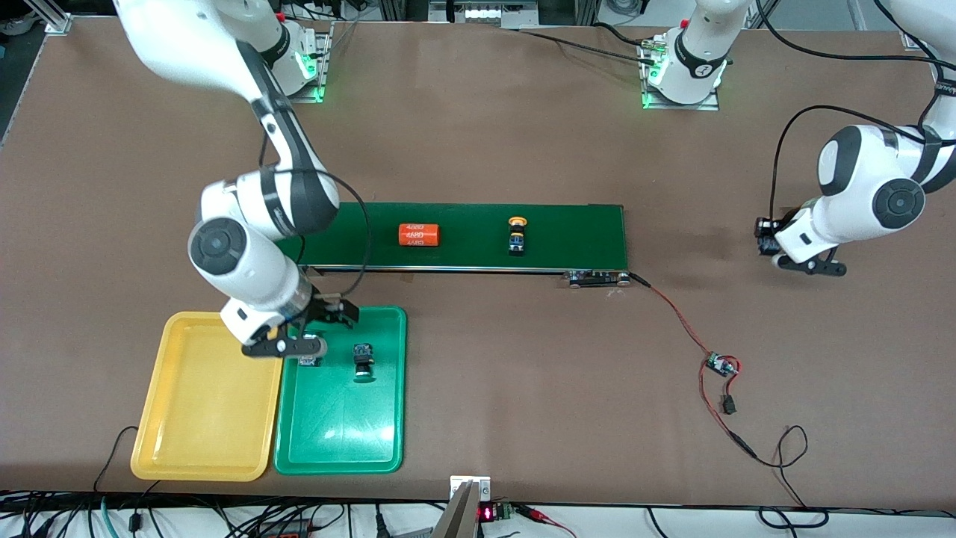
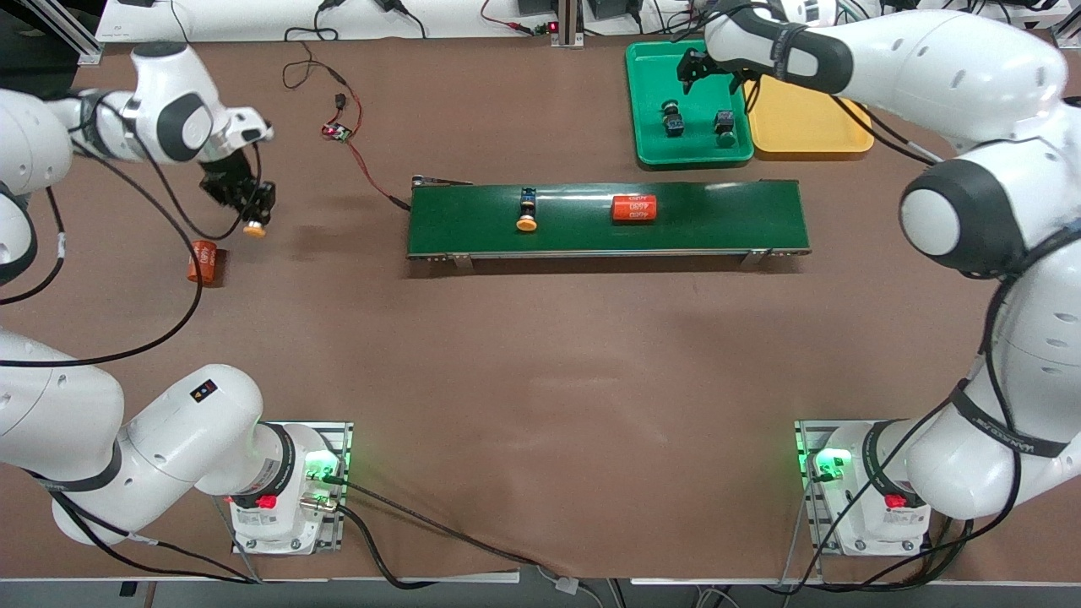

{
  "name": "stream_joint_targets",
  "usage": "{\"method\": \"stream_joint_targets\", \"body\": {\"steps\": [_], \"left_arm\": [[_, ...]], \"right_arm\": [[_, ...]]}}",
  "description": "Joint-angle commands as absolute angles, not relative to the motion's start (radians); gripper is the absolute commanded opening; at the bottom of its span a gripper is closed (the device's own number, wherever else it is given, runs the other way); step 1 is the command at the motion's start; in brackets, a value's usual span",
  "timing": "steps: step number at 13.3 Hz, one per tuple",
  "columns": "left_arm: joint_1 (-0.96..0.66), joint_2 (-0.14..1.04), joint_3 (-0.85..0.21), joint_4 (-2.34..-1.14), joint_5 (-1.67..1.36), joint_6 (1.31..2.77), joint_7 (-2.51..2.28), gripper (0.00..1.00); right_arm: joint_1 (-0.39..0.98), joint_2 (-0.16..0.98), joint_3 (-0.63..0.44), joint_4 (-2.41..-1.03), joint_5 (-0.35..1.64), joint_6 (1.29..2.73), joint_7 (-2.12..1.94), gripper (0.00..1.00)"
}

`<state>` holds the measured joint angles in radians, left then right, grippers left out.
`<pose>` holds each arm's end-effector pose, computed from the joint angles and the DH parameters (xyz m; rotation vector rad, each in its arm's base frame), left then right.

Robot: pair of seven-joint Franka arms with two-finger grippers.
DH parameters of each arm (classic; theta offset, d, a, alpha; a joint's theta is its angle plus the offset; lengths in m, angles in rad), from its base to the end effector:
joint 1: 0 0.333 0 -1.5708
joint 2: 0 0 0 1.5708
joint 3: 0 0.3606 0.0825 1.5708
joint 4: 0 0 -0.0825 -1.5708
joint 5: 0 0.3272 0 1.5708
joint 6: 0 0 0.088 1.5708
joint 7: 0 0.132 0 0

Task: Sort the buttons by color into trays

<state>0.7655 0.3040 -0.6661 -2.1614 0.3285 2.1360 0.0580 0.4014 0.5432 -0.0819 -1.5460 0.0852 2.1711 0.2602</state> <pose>0.4942 0.0804 0.3249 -3.0608 0.2642 0.3829 0.6413 0.2282 0.3852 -3.0861 -0.0426 -0.1109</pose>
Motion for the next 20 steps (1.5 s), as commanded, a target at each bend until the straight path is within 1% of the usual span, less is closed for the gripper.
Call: {"method": "stream_joint_targets", "body": {"steps": [1,4,5,7,9,12,13,16,19,20], "left_arm": [[0.614,0.296,-0.669,-2.076,0.273,2.073,0.054,0.0],[0.451,0.291,-0.672,-2.046,0.264,2.065,-0.061,0.0],[0.399,0.302,-0.67,-2.019,0.223,2.06,-0.07,0.0],[0.304,0.328,-0.666,-1.964,0.096,2.046,-0.119,0.0],[0.235,0.357,-0.666,-1.95,0.058,2.054,-0.263,0.0],[0.203,0.423,-0.664,-1.953,0.06,2.095,-0.377,0.0],[0.201,0.44,-0.664,-1.953,0.051,2.097,-0.408,0.0],[0.166,0.477,-0.664,-1.951,0.034,2.115,-0.503,0.0],[0.156,0.503,-0.663,-1.953,0.034,2.169,-0.509,0.0],[0.153,0.512,-0.663,-1.951,0.032,2.169,-0.509,0.08]], "right_arm": [[0.405,0.338,-0.071,-1.791,0.086,2.181,0.245,1.0],[0.4,0.157,-0.058,-2.009,0.086,2.18,0.247,1.0],[0.397,0.085,-0.06,-2.084,0.087,2.18,0.247,1.0],[0.384,-0.009,-0.058,-2.175,0.086,2.165,0.248,1.0],[0.387,-0.053,-0.052,-2.219,0.087,2.154,0.265,1.0],[0.388,-0.081,-0.031,-2.255,0.087,2.152,0.339,1.0],[0.388,-0.081,-0.006,-2.256,0.087,2.152,0.386,1.0],[0.397,-0.049,0.052,-2.255,0.086,2.172,0.498,1.0],[0.406,-0.006,0.104,-2.252,0.086,2.239,0.573,1.0],[0.431,0.015,0.109,-2.243,0.086,2.264,0.603,1.0]]}}
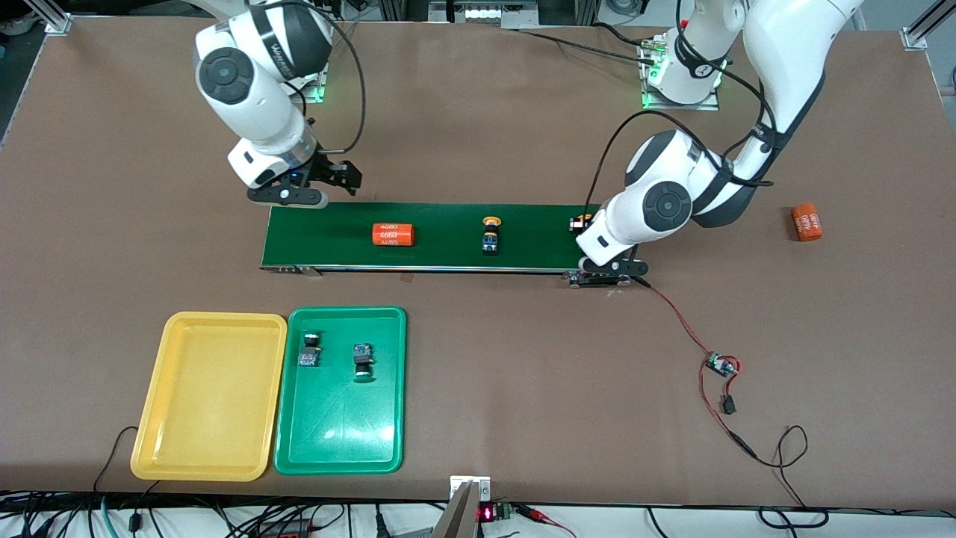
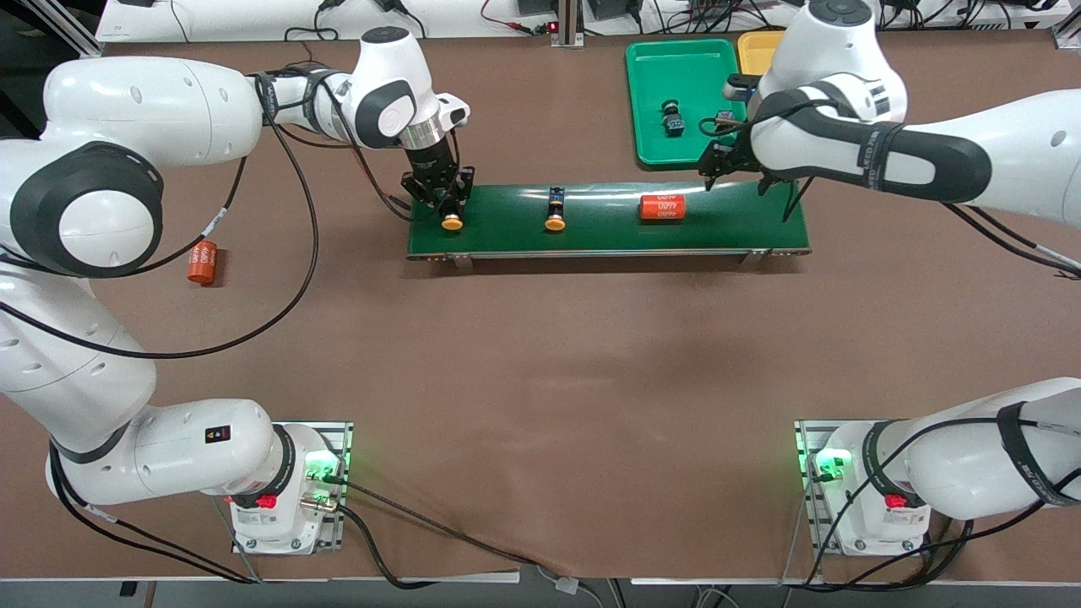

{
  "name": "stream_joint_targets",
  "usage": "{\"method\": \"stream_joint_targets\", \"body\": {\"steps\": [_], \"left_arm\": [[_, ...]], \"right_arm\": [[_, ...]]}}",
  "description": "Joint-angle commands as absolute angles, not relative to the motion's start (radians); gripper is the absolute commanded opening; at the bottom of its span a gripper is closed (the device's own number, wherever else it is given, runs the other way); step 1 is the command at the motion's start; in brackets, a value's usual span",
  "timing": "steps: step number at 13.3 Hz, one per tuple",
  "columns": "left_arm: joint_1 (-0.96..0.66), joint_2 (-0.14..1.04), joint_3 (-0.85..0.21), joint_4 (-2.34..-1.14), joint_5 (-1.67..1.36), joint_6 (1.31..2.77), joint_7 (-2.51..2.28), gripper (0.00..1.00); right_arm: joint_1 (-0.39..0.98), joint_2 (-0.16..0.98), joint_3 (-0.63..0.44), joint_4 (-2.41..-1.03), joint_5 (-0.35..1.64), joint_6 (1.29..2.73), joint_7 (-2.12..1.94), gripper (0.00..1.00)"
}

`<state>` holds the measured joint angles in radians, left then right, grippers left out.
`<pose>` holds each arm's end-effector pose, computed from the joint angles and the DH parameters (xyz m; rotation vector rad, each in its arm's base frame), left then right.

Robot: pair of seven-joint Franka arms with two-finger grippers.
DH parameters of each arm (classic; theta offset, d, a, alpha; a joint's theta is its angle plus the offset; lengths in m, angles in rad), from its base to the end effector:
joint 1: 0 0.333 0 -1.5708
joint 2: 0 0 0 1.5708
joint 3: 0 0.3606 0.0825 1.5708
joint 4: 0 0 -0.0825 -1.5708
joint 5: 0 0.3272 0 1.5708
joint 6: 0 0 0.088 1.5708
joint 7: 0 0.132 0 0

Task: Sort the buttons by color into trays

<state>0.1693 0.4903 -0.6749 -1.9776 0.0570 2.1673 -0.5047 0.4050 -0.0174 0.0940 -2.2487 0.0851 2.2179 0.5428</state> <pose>0.5047 -0.2451 0.3093 2.9748 -0.0124 -0.4381 0.4119 0.2297 0.4263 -3.0868 0.1477 0.0687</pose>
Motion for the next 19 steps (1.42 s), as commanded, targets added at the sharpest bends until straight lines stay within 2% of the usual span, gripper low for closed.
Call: {"method": "stream_joint_targets", "body": {"steps": [1,2,5,10,12,15,19], "left_arm": [[0.153,0.517,-0.663,-1.95,0.029,2.169,-0.511,0.49],[0.153,0.509,-0.66,-1.95,0.029,2.171,-0.511,0.99],[0.187,0.425,-0.654,-1.924,0.032,2.154,-0.5,1.0],[0.47,0.304,-0.652,-1.947,0.063,1.971,-0.453,1.0],[0.584,0.302,-0.65,-1.973,0.067,1.957,-0.376,1.0],[0.783,0.311,-0.65,-2.042,0.228,1.959,-0.284,1.0],[1.001,0.344,-0.65,-2.063,0.297,1.97,-0.006,1.0]], "right_arm": [[0.457,0.047,0.109,-2.224,0.084,2.275,0.62,1.0],[0.477,0.07,0.109,-2.209,0.078,2.275,0.633,1.0],[0.524,0.149,0.109,-2.145,0.037,2.273,0.64,1.0],[0.587,0.29,0.109,-1.996,0.034,2.275,0.747,1.0],[0.598,0.316,0.109,-1.97,0.035,2.283,0.749,1.0],[0.626,0.383,0.109,-1.91,0.032,2.301,0.8,1.0],[0.632,0.445,0.101,-1.841,0.021,2.303,0.857,1.0]]}}
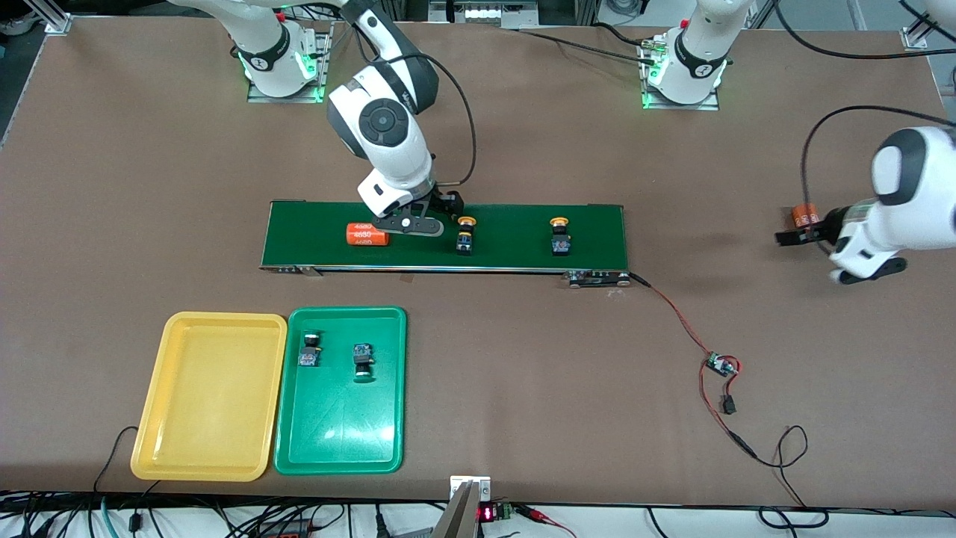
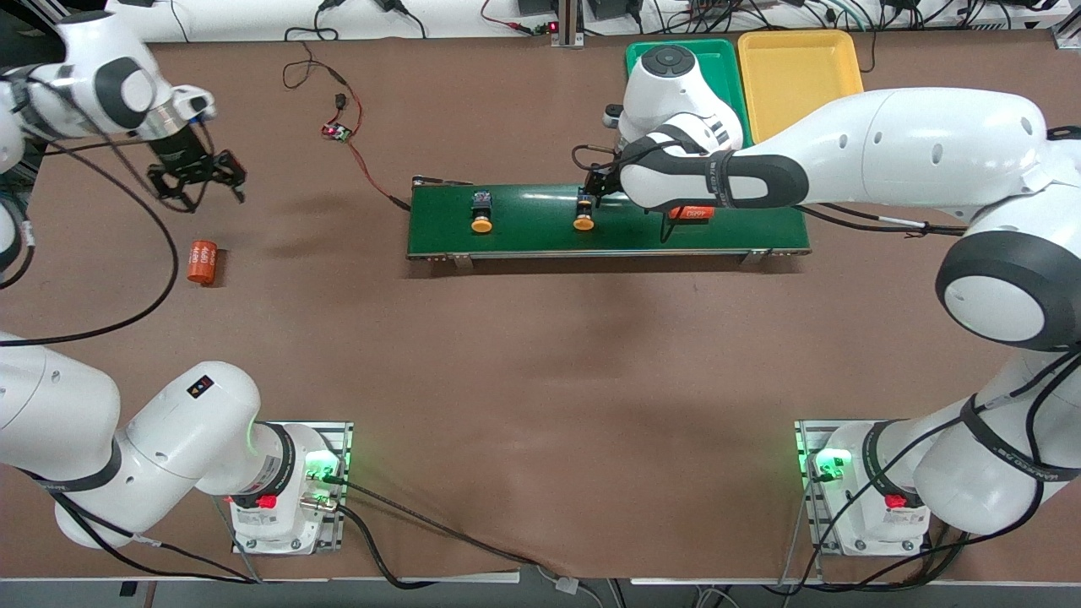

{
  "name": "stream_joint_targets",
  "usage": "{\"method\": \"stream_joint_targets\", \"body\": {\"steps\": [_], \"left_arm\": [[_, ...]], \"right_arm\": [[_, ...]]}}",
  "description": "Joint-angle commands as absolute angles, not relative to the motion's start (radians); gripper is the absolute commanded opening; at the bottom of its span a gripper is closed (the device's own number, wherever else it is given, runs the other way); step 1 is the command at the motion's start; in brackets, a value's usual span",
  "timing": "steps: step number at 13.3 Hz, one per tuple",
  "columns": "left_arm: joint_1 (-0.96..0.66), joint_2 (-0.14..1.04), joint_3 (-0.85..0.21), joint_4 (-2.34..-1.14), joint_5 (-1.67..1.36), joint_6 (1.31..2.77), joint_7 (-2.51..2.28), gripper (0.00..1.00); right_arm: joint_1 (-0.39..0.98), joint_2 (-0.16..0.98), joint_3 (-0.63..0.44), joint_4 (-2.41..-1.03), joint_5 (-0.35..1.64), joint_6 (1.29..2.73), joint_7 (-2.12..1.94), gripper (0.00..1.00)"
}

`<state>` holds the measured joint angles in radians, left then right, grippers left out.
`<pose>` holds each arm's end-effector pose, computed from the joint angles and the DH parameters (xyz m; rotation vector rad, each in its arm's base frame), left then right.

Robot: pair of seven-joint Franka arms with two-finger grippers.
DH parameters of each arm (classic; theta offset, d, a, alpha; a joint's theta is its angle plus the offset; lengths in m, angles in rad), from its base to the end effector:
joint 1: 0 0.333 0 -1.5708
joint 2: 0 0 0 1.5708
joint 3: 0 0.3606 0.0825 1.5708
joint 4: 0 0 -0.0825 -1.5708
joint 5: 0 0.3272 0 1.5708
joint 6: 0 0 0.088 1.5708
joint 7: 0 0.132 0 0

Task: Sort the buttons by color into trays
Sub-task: 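Grasp an orange cylinder with the left gripper while the right gripper reaches a button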

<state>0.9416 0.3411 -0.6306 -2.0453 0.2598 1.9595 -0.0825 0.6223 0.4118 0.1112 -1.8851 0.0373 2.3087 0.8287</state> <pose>0.4738 0.1924 0.3359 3.0515 0.3734 -0.5376 0.4555 0.4041 0.3454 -3.0735 0.1995 0.0631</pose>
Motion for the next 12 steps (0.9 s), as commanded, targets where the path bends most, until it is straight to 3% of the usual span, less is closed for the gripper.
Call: {"method": "stream_joint_targets", "body": {"steps": [1,3,7,12], "left_arm": [[1.009,0.336,-0.65,-2.086,0.326,1.973,0.014,1.0],[1.049,0.336,-0.65,-2.111,0.4,1.983,0.04,1.0],[1.121,0.347,-0.644,-2.247,0.41,2.209,0.041,1.0],[1.132,0.403,-0.623,-2.253,0.466,2.269,0.043,1.0]], "right_arm": [[0.632,0.446,0.101,-1.841,0.02,2.303,0.857,1.0],[0.63,0.448,0.101,-1.841,0.02,2.303,0.859,1.0],[0.629,0.46,0.1,-1.841,-0.027,2.338,0.819,1.0],[0.63,0.463,0.1,-1.841,-0.06,2.336,0.813,1.0]]}}
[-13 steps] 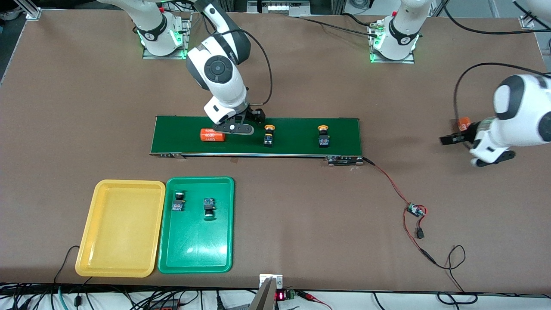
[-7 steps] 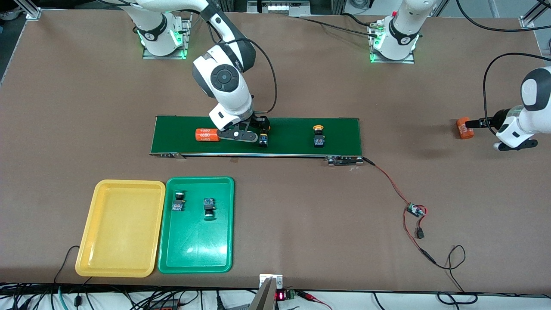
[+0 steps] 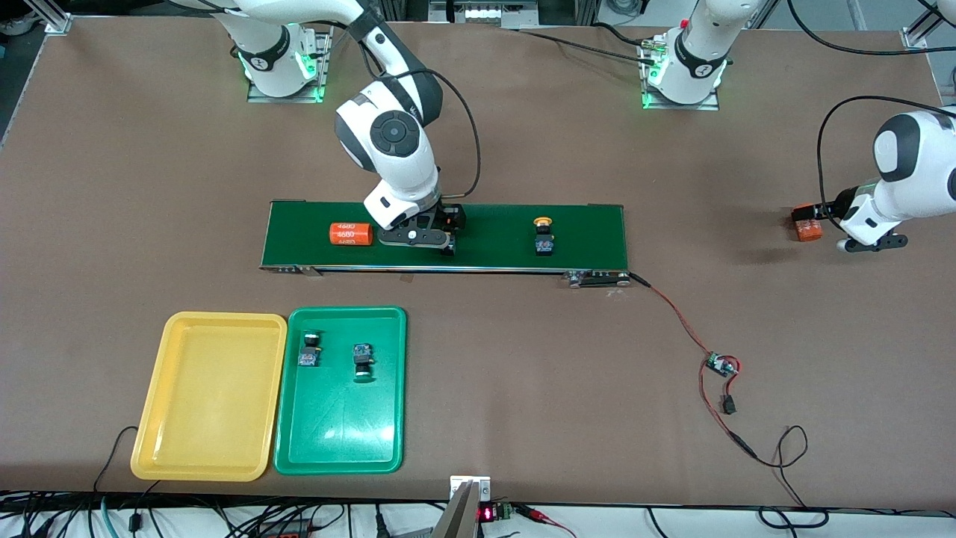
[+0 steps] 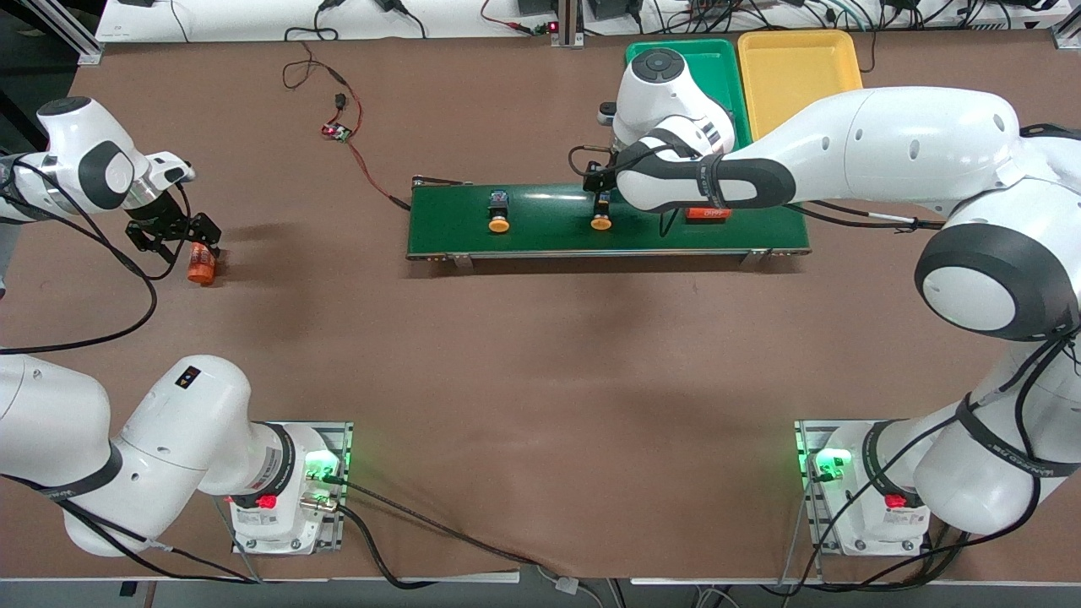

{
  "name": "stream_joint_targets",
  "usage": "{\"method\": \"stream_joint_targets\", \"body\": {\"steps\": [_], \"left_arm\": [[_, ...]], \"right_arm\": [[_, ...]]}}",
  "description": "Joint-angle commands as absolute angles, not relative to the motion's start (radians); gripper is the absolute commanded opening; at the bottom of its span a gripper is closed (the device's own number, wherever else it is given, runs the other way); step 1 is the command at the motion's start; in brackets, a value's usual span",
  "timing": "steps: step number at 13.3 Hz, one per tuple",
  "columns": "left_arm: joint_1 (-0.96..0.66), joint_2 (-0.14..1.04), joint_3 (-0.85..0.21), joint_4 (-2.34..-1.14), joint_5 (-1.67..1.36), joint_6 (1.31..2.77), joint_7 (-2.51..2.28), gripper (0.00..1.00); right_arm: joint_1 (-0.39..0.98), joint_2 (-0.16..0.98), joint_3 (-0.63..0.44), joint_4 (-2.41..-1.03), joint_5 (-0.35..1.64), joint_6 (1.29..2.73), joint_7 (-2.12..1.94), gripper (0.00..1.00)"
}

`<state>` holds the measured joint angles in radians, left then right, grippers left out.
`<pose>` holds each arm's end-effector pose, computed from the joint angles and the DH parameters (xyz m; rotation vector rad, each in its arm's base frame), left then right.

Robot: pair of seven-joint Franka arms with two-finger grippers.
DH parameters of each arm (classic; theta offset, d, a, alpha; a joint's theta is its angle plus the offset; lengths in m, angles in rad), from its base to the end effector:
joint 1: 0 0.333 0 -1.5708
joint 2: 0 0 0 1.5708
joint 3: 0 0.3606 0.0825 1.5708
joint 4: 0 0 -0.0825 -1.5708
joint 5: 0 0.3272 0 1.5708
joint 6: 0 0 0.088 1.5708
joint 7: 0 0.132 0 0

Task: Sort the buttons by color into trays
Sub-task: 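Grasp an orange cylinder with the left gripper while the right gripper reaches a button, then grasp the yellow-cap button with the right gripper while the left gripper carries the cylinder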

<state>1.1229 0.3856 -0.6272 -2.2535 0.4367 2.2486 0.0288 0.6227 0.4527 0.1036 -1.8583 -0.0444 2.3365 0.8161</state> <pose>0.4132 0.2492 0.2655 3.0963 0.2201 -0.4474 0.4692 0.4061 0.3330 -3.1108 0.1097 -0.0179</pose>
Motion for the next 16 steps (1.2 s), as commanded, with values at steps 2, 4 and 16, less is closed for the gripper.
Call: {"method": "stream_joint_targets", "body": {"steps": [2,4,16], "left_arm": [[1.14,0.405,-0.623,-2.259,0.504,2.272,0.041,1.0],[1.141,0.426,-0.611,-2.267,0.525,2.305,0.043,1.0],[1.111,0.394,-0.67,-2.243,0.532,2.272,0.173,0.0]], "right_arm": [[0.629,0.471,0.1,-1.839,-0.058,2.338,0.815,1.0],[0.621,0.491,0.1,-1.839,-0.064,2.339,0.813,1.0],[0.594,0.518,0.098,-1.795,-0.11,2.33,0.758,0.09]]}}
